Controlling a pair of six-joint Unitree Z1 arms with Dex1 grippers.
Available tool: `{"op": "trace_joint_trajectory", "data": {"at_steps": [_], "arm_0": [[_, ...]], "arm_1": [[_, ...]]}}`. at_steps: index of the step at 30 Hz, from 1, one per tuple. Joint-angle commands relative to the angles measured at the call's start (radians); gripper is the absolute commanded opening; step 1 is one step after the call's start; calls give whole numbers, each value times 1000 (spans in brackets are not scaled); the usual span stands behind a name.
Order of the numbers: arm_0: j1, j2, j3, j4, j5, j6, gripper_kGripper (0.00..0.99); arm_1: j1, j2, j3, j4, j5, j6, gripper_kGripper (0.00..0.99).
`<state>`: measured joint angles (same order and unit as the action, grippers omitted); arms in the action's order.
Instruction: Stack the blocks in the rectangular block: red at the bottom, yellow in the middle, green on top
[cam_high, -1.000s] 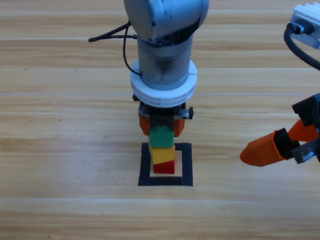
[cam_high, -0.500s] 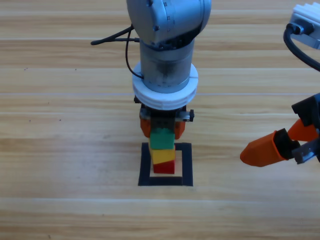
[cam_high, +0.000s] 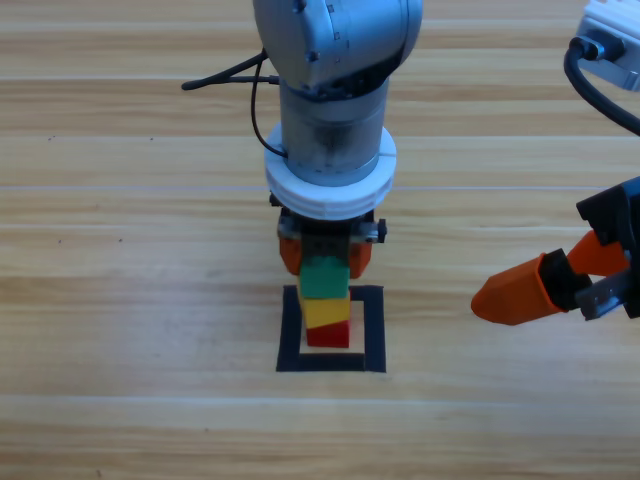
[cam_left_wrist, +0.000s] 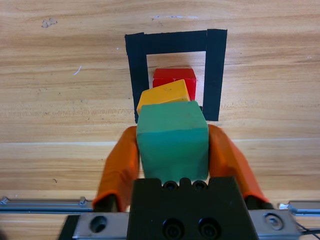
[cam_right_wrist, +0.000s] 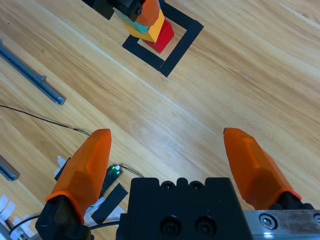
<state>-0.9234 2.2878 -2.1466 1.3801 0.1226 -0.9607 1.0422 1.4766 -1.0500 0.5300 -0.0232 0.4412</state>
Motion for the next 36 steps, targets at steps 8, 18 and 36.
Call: {"op": "trace_joint_trajectory", "data": {"at_steps": [8,18,36], "arm_0": [[-28,28,7,-12,9,-26,842],[-77,-169,-18,-7,155,-47,925],[-273,-872,929,-501,427,-52,990]], "arm_1": [[-22,16,31,-16,6,-4,990],[-22,16,28,-16,-3,-3,990],[-22,22,22,-16,-92,17,990]]}}
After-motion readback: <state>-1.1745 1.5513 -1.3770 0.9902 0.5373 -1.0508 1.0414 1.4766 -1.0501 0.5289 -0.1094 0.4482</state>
